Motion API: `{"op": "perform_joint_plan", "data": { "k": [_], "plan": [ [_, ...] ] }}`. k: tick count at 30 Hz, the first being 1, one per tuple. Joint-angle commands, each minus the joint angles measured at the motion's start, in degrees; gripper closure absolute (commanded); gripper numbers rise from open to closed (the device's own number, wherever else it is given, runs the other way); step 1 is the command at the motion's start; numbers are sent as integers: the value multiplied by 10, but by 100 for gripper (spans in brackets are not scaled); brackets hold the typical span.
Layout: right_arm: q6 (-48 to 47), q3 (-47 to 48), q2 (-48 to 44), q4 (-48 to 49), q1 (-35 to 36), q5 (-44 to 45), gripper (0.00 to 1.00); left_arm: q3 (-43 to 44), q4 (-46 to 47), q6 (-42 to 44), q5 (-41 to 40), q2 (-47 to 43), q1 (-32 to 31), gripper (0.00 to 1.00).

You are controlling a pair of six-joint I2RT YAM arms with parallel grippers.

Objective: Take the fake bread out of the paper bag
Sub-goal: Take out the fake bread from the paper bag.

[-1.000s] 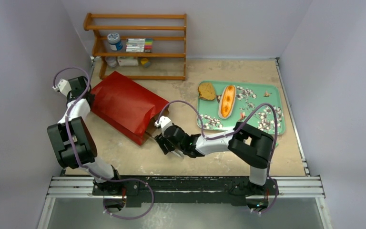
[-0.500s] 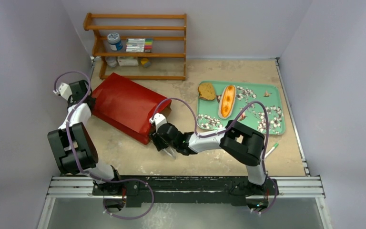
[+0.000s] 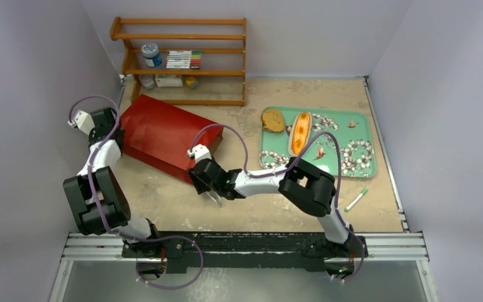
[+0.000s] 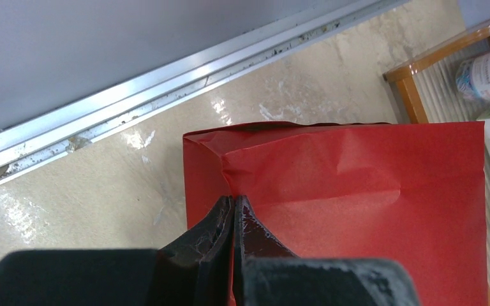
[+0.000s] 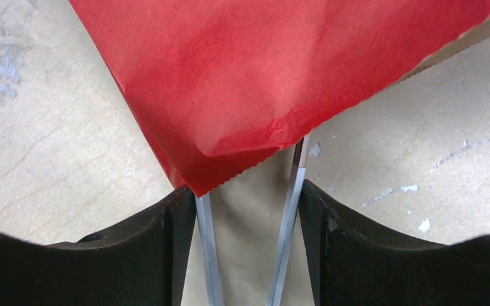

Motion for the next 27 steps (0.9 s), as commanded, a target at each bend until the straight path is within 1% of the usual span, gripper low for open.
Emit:
{"op": "perform_joint_plan", "data": {
  "k": [1, 3, 6, 9, 10, 11, 12, 15, 18, 20, 27],
  "plan": [
    [32, 43, 69, -75, 0, 14, 39, -12, 0, 2, 6, -25, -1, 100],
    [32, 53, 79, -76, -1, 17, 39, -10, -2, 3, 5, -26, -1, 100],
    [36, 38, 75, -63, 0, 23, 39, -9, -4, 3, 5, -26, -1, 100],
    [42, 23, 72, -68, -1, 12, 48, -10, -4, 0, 4, -27, -1, 100],
    [43, 15, 66, -68, -1, 12, 57, -10, -4, -1, 3, -28, -1, 100],
    [45, 3, 56, -65, 0, 14, 68, -11, -4, -2, 2, -28, -1, 100],
    [47, -10, 46, -62, -1, 12, 75, -10, -3, -2, 1, -28, -1, 100],
    [47, -46, 9, -55, -1, 18, 77, -10, 0, -6, -4, -26, -1, 100],
    [49, -76, -21, -57, -1, 21, 87, -11, 5, -12, -6, -23, -1, 100],
    [50, -93, -38, -60, 0, 19, 91, -10, 7, -14, -8, -19, -1, 100],
    [57, -140, -108, -86, 0, 17, 98, -9, 14, -31, -11, -14, -1, 100]
  ]
}}
